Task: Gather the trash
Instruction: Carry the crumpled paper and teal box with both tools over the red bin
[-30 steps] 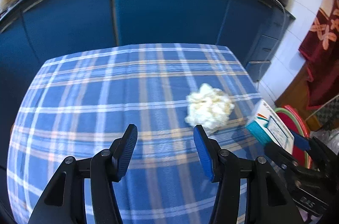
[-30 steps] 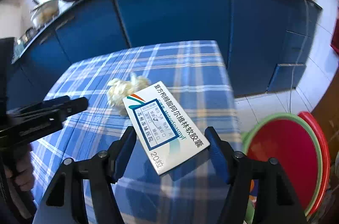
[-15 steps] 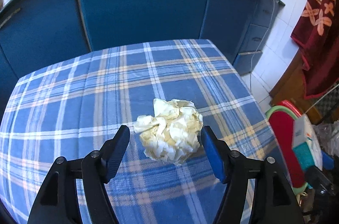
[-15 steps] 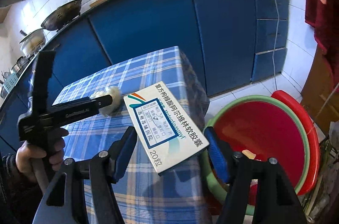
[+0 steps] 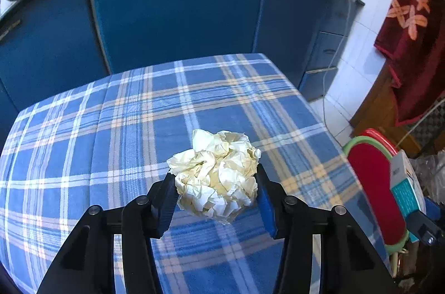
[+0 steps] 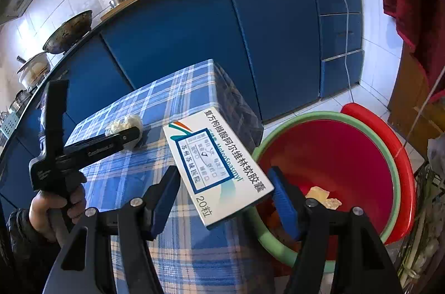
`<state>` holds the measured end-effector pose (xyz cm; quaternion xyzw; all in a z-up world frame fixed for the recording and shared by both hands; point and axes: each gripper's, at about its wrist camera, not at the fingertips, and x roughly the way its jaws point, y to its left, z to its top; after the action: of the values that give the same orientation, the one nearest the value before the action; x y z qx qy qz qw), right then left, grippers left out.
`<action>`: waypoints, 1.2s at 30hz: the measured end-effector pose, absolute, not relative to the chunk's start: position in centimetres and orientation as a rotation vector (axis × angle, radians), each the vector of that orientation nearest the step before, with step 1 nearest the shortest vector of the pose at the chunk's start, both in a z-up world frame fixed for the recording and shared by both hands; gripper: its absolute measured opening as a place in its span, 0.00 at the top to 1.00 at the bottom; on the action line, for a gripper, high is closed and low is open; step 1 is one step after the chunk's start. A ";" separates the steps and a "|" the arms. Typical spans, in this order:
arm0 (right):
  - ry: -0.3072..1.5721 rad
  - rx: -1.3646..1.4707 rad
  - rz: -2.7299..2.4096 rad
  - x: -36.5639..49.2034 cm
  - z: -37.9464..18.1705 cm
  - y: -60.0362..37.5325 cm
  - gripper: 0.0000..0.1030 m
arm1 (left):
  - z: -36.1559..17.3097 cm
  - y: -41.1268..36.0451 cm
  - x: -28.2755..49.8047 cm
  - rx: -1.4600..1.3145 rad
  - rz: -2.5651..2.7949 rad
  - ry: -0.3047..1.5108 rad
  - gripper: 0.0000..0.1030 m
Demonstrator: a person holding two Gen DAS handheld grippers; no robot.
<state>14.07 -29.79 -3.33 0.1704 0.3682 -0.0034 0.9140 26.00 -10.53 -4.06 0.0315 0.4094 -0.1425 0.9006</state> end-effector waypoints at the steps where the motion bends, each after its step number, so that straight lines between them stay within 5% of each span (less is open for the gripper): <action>1: 0.754 0.357 -0.012 13.9 -3.3 -30.0 0.34 | -3.8 -10.7 25.7 0.066 -0.305 0.840 0.50; 17: 0.702 0.431 -0.127 10.1 -3.0 -34.3 0.35 | 0.4 -17.6 20.1 0.090 -0.509 0.778 0.50; 36: 0.723 0.498 -0.303 7.9 -5.7 -40.5 0.35 | -2.2 -27.5 18.1 0.182 -0.662 0.855 0.50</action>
<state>7.92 -40.53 -5.74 0.2400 0.3488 -0.1459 0.8941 18.08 -27.49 -2.23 0.0864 0.4066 -0.3148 0.8533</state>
